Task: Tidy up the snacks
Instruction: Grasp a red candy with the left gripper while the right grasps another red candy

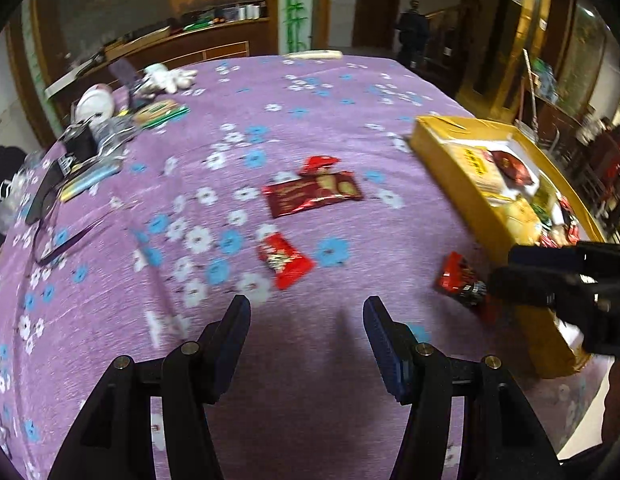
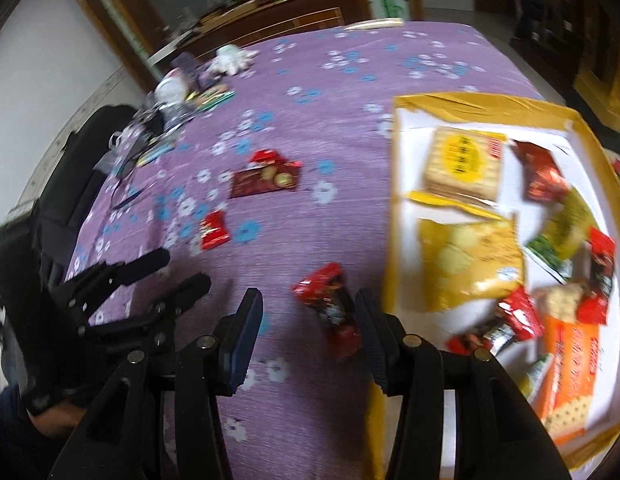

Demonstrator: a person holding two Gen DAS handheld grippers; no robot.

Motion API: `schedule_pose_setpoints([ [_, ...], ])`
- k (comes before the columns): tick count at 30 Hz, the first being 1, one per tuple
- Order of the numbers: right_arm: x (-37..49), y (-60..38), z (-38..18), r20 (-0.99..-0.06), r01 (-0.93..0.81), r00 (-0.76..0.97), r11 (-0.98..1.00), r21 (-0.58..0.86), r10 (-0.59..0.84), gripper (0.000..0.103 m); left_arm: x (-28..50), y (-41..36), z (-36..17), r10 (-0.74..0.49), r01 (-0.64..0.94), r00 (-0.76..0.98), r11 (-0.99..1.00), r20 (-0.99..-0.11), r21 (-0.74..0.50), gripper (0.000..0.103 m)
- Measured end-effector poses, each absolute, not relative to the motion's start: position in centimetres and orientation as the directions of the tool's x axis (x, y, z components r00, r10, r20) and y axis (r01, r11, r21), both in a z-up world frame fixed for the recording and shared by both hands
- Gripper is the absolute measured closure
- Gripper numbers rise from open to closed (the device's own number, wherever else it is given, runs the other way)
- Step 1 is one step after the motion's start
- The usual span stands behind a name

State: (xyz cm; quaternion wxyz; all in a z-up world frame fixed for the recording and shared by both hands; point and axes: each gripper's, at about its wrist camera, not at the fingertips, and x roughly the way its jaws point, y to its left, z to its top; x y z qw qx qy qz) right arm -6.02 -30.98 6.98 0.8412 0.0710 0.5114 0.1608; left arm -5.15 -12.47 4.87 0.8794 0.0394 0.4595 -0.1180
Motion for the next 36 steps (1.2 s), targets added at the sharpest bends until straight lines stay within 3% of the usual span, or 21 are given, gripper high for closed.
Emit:
schedule_pose_setpoints([
  [22,-3.9,-26.9,3.1,-0.948,-0.326,0.299,0.945,0.003,0.106,0.061,-0.6,-11.8,3.3,-0.206,0.207,0.462,0.971,-0.863,-0.122,0.041],
  [26,-4.6,-27.2,3.0,-0.946,-0.313,0.261,0.944,0.106,0.193,0.079,0.8,-12.1,2.3,-0.198,0.194,0.436,0.973,-0.878,-0.123,0.041],
  [30,-5.3,-27.1,3.2,-0.930,-0.314,0.241,0.929,0.196,0.278,0.079,1.8,-12.4,2.1,-0.178,0.200,0.455,0.975,-0.873,-0.094,0.041],
  [32,-5.6,-27.0,3.0,-0.930,-0.312,0.237,0.929,0.201,0.281,0.079,2.1,-12.4,2.0,-0.167,0.205,0.472,0.976,-0.866,-0.077,0.048],
  [36,-5.6,-27.4,3.2,-0.926,-0.296,0.243,0.931,0.214,0.290,0.079,1.9,-11.7,2.1,-0.157,0.206,0.490,0.977,-0.858,-0.061,0.072],
])
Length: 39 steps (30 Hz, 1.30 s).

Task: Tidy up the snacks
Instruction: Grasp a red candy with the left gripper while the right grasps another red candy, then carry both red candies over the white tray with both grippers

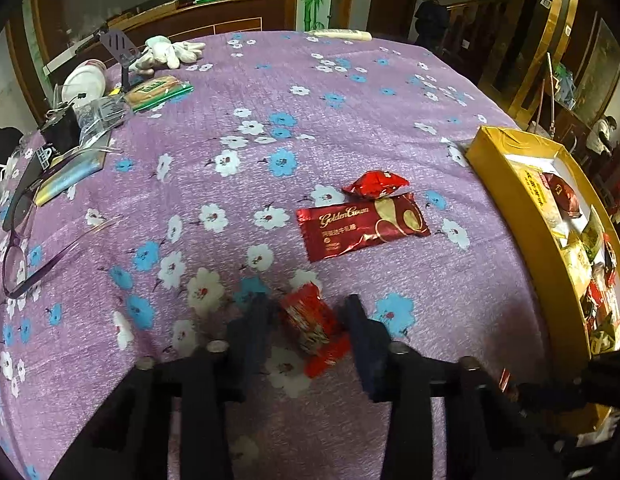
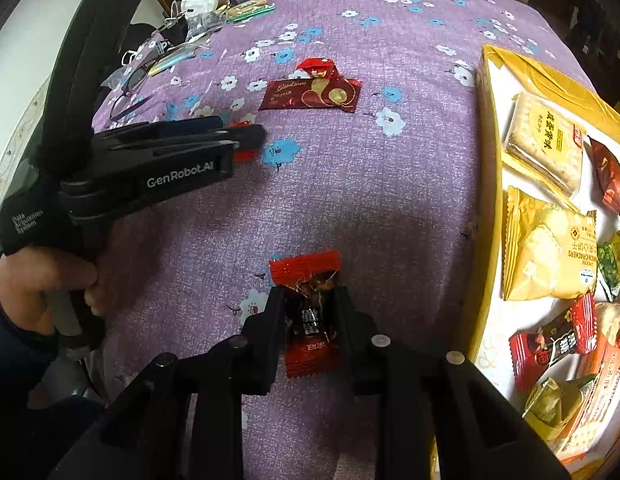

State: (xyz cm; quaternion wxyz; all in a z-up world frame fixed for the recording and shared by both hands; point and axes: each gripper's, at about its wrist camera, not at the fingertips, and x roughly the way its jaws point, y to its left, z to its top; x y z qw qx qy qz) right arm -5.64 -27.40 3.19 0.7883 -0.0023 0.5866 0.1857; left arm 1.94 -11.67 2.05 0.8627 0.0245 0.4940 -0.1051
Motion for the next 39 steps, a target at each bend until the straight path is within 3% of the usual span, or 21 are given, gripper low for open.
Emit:
schedule_pose_setpoints([
  [6,-5.6,-27.6,3.2,-0.922,-0.279,0.245,0.933,0.228,0.299,0.080,-0.6,-10.7,2.1,-0.193,0.209,0.476,0.973,-0.858,-0.103,0.073],
  [27,-6.2,-26.6,3.0,-0.937,-0.333,0.265,0.934,0.132,0.227,0.076,-5.3,-11.7,2.1,-0.170,0.250,0.488,0.967,-0.856,-0.049,0.073],
  [30,-6.3,-26.5,3.0,-0.937,-0.338,0.270,0.933,0.124,0.222,0.076,-5.6,-11.5,2.1,-0.173,0.248,0.498,0.967,-0.850,-0.051,0.082],
  [39,-6.7,-27.2,3.8,-0.913,-0.320,0.298,0.930,0.181,0.280,0.080,-6.6,-11.9,2.7,-0.227,0.260,0.489,0.959,-0.842,-0.108,0.082],
])
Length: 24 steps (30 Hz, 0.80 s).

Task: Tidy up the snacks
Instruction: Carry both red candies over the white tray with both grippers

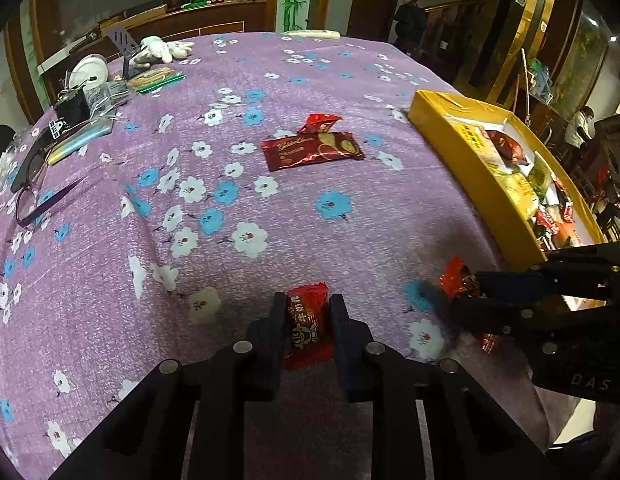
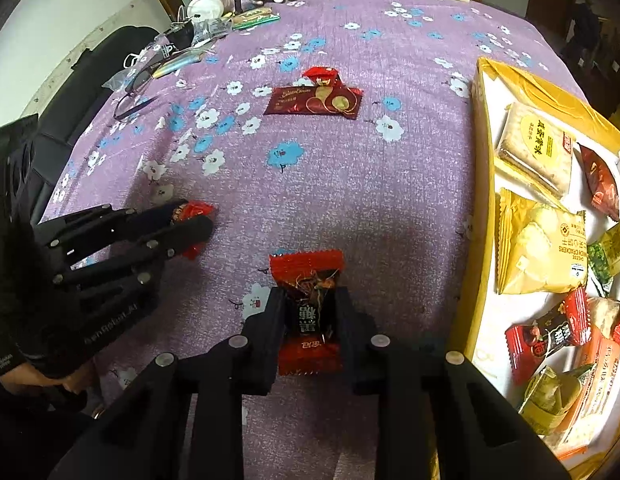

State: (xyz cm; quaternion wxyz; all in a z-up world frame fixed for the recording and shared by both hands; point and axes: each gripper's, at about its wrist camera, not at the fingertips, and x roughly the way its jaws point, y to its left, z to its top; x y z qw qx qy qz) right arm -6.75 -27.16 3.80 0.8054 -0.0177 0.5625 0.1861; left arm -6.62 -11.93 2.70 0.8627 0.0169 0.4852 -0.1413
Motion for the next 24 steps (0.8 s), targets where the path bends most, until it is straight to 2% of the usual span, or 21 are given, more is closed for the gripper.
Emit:
schedule_pose_setpoints([
  [7,-7.2,-28.5,5.5,-0.876,-0.301,0.350,0.925,0.231,0.332,0.080,-7.0,-13.1,4.0,-0.238,0.289,0.510,0.953,-0.827,-0.096,0.082],
  [24,-8.7,-34.3,8.0,-0.828,-0.203,0.450,0.942,0.269,0.334,0.080,-7.3,-19.1,6.9,-0.295,0.408,0.532,0.911,-0.794,-0.065,0.083],
])
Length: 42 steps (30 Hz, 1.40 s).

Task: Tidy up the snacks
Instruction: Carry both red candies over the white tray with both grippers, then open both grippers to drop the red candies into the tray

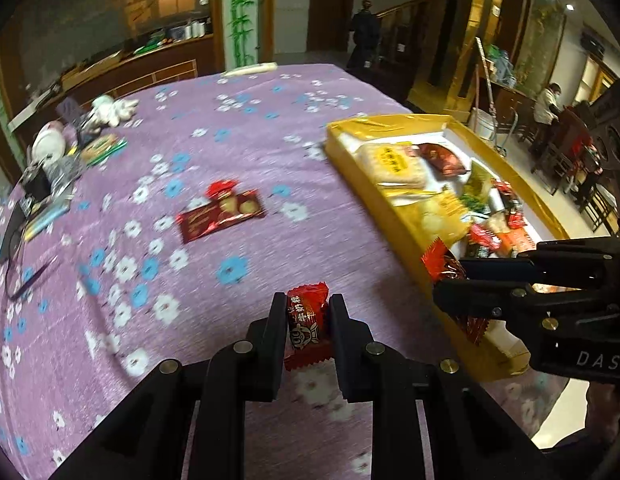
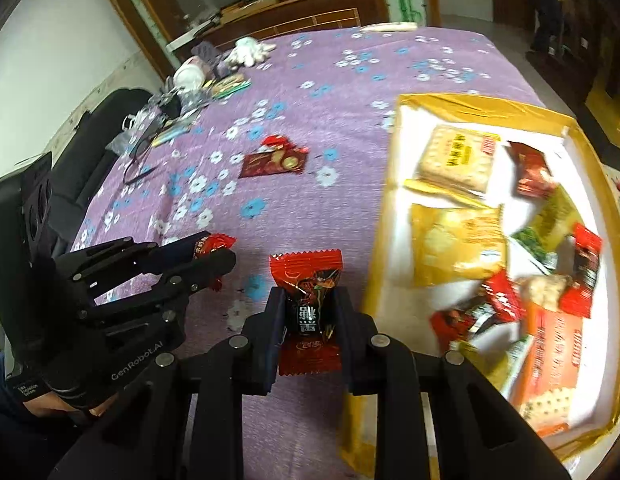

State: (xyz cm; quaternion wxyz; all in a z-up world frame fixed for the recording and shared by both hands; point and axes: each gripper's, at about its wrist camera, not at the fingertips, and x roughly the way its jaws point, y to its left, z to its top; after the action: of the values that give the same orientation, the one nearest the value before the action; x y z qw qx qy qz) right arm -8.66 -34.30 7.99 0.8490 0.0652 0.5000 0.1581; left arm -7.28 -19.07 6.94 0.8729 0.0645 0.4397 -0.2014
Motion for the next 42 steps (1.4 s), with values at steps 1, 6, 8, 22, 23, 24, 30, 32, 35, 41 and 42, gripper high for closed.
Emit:
schedule_pose_setpoints([
  [1,-8.8,-35.1,8.1,-0.825,-0.187,0.458,0.943,0.275,0.331,0.080,-7.3,-19.7,7.1,-0.301,0.420,0.532,0.906,-0.791,-0.062,0.083],
  [6,-9.6,-38.2,8.5,-0.814,-0.120,0.491,0.950,0.289,0.310,0.080,-7.6,-22.6,7.9,-0.330,0.471,0.527,0.880,-0.783,-0.054,0.083],
  [8,-10.0,-39.6,8.6,-0.814,-0.086,0.500,0.952,0.294,0.296,0.080,-7.8,-24.0,8.3,-0.346,0.499,0.523,0.865,-0.779,-0.050,0.083],
  [22,-11.8,-48.3,7.7,-0.839,0.134,0.511,0.947,0.293,0.188,0.079,-9.3,-32.2,8.3,-0.419,0.635,0.457,0.772,-0.785,-0.043,0.082],
  [23,-11.9,-48.8,7.6,-0.841,0.148,0.511,0.946,0.290,0.178,0.079,-9.4,-32.6,8.2,-0.420,0.640,0.452,0.767,-0.787,-0.042,0.082],
  [24,-12.0,-49.2,7.6,-0.843,0.158,0.509,0.945,0.287,0.171,0.079,-9.4,-33.1,8.0,-0.420,0.646,0.445,0.762,-0.791,-0.041,0.082],
  [30,-11.9,-51.3,6.6,-0.868,0.221,0.478,0.938,0.267,0.135,0.079,-10.1,-35.3,7.0,-0.419,0.689,0.414,0.725,-0.808,-0.023,0.082],
  [32,-11.8,-51.7,6.4,-0.871,0.226,0.472,0.936,0.269,0.137,0.079,-10.4,-35.9,6.9,-0.417,0.701,0.422,0.714,-0.805,-0.002,0.082],
  [35,-11.7,-51.8,6.2,-0.877,0.221,0.461,0.940,0.260,0.134,0.079,-10.7,-36.4,6.7,-0.409,0.707,0.432,0.707,-0.804,0.020,0.082],
  [41,-11.4,-52.0,6.0,-0.880,0.216,0.458,0.944,0.248,0.126,0.079,-10.6,-36.5,6.4,-0.386,0.697,0.451,0.716,-0.805,0.047,0.082],
  [42,-11.4,-52.1,6.0,-0.880,0.217,0.458,0.944,0.248,0.126,0.079,-10.6,-36.5,6.4,-0.381,0.695,0.453,0.717,-0.806,0.052,0.082],
])
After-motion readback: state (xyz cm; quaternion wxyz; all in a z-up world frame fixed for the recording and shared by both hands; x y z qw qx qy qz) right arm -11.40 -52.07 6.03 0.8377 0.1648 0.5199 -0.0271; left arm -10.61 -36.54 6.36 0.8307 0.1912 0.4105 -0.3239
